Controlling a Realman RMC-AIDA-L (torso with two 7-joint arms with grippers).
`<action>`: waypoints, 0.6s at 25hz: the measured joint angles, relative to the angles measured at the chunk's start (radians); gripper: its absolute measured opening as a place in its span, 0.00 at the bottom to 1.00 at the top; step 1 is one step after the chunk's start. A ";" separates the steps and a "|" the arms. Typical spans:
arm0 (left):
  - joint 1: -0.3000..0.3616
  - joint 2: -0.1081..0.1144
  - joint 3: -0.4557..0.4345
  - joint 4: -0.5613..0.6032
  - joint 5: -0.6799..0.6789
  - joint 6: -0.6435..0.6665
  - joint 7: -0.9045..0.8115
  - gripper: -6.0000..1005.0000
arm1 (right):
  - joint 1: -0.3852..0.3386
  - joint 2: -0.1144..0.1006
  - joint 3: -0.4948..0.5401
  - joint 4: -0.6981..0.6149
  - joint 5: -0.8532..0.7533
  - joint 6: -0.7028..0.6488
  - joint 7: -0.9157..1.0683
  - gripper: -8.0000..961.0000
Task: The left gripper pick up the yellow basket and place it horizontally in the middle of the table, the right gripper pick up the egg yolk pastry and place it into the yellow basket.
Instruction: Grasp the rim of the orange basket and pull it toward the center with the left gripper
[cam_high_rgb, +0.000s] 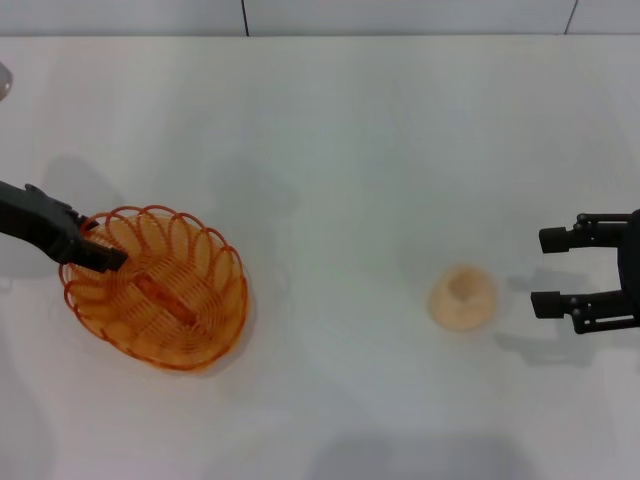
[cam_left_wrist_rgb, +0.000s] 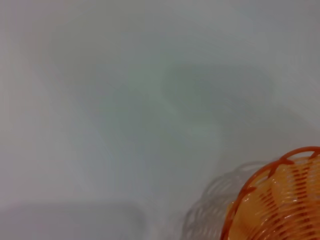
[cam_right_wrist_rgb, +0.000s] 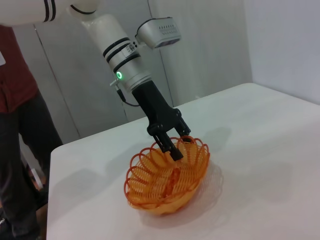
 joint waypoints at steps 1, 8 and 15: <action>-0.001 -0.001 0.000 -0.001 0.000 0.000 0.000 0.72 | 0.000 0.000 0.000 0.000 0.000 0.000 0.000 0.81; -0.004 -0.007 0.000 -0.004 0.003 -0.014 -0.001 0.51 | 0.001 0.000 0.000 0.000 0.000 0.000 0.000 0.81; -0.004 -0.011 0.002 -0.005 0.009 -0.024 -0.001 0.44 | 0.003 0.000 0.000 0.000 0.002 0.000 0.000 0.81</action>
